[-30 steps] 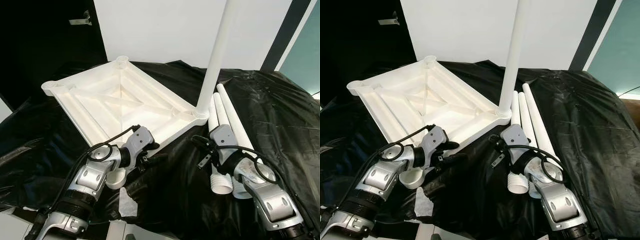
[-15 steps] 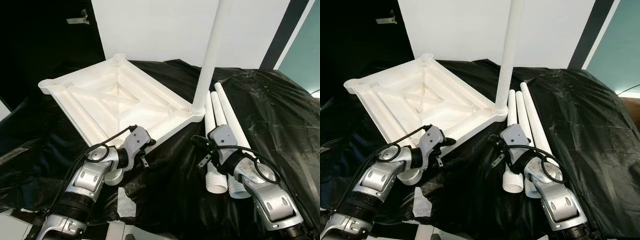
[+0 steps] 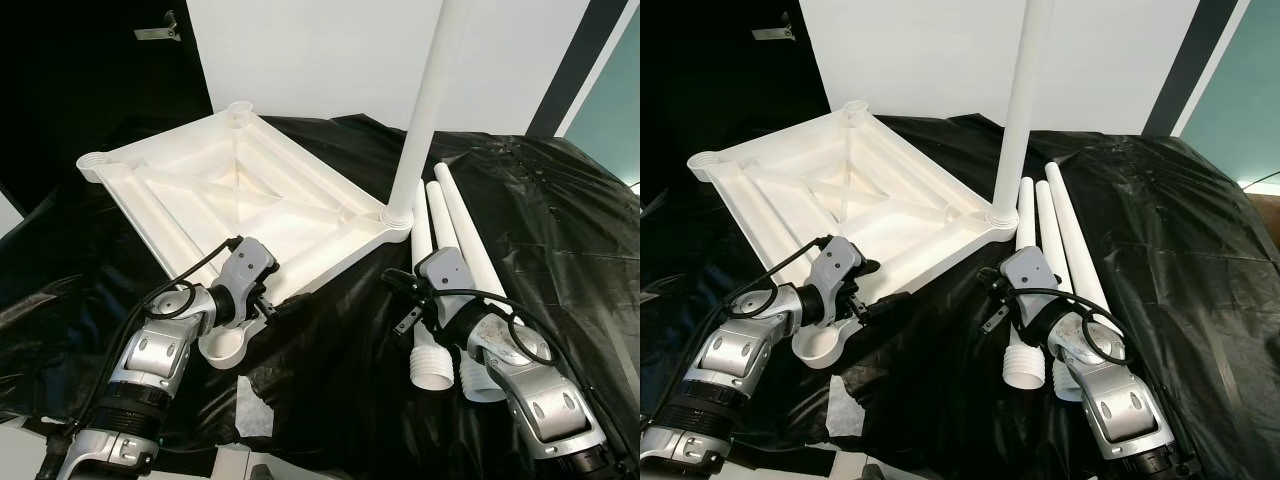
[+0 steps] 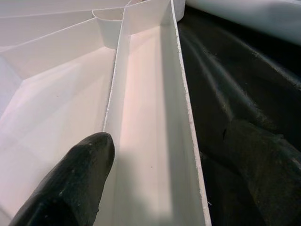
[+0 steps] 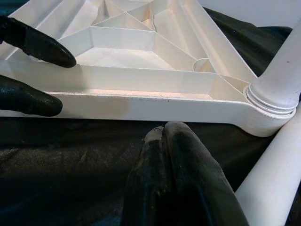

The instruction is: Building children table

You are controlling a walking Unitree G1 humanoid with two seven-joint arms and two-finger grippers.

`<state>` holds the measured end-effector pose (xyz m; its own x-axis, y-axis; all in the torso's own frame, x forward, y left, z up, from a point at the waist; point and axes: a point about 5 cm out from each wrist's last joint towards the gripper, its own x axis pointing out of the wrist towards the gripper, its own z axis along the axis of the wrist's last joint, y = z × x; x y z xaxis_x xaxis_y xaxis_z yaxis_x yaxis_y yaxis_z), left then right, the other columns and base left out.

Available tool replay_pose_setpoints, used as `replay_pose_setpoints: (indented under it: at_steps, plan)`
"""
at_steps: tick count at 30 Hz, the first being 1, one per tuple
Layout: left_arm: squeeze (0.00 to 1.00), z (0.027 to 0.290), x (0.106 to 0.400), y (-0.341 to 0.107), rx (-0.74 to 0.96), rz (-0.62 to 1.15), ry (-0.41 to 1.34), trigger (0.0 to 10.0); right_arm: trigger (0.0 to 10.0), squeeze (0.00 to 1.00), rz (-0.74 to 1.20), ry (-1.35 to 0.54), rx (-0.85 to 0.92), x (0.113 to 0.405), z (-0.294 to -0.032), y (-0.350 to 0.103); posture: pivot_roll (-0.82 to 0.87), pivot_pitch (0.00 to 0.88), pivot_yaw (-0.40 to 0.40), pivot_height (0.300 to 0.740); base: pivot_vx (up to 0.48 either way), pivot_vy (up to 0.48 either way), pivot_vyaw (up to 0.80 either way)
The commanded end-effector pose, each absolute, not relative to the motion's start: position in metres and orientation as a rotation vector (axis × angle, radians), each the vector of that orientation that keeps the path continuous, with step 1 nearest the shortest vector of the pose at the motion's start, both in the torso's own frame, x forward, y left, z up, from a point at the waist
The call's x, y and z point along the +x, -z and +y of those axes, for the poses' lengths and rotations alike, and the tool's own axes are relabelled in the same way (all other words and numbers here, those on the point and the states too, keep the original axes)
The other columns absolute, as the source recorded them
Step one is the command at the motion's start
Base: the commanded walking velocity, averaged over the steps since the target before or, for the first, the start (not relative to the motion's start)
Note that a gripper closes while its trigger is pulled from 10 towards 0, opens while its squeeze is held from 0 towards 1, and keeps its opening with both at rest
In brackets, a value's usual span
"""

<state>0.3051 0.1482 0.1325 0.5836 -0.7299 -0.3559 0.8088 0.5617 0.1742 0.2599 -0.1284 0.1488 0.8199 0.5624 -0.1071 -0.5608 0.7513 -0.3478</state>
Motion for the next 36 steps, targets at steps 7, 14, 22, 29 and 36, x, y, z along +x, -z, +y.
replay_pose_setpoints:
  at_steps: [7, 14, 22, 29, 36]
  plan:
    - [0.0, 0.152, 0.293, -0.125, 0.332, 0.308, 0.97, 10.0, 10.0, 0.0, 0.003, -0.613, -0.379, 0.262, -0.129, -0.148, 0.01, 0.0, -0.037, 0.74, 0.0, 0.0, 0.0]
    - [0.0, 0.145, 0.275, -0.114, 0.369, 0.386, 1.112, 0.0, 10.0, 0.0, 0.004, -0.61, -0.383, 0.262, -0.13, -0.148, 0.0, 0.0, -0.037, 0.74, 0.0, 0.0, 0.0]
    - [0.0, 0.136, 0.273, -0.091, 0.437, 0.505, 1.118, 0.0, 10.0, 0.0, 0.002, -0.601, -0.39, 0.262, -0.133, -0.15, -0.01, 0.0, -0.035, 0.74, 0.0, 0.0, 0.0]
    - [0.0, 0.099, 0.279, -0.081, 0.421, 0.51, 1.121, 0.0, 10.0, 0.0, 0.001, -0.589, -0.395, 0.263, -0.135, -0.151, -0.02, 0.0, -0.027, 0.74, 0.0, 0.0, 0.0]
    - [0.0, 0.04, 0.304, -0.108, 0.193, 0.379, 1.019, 0.1, 10.0, 0.0, 0.004, -0.582, -0.398, 0.261, -0.136, -0.15, -0.03, 0.0, -0.02, 0.74, 0.0, 0.0, 0.0]
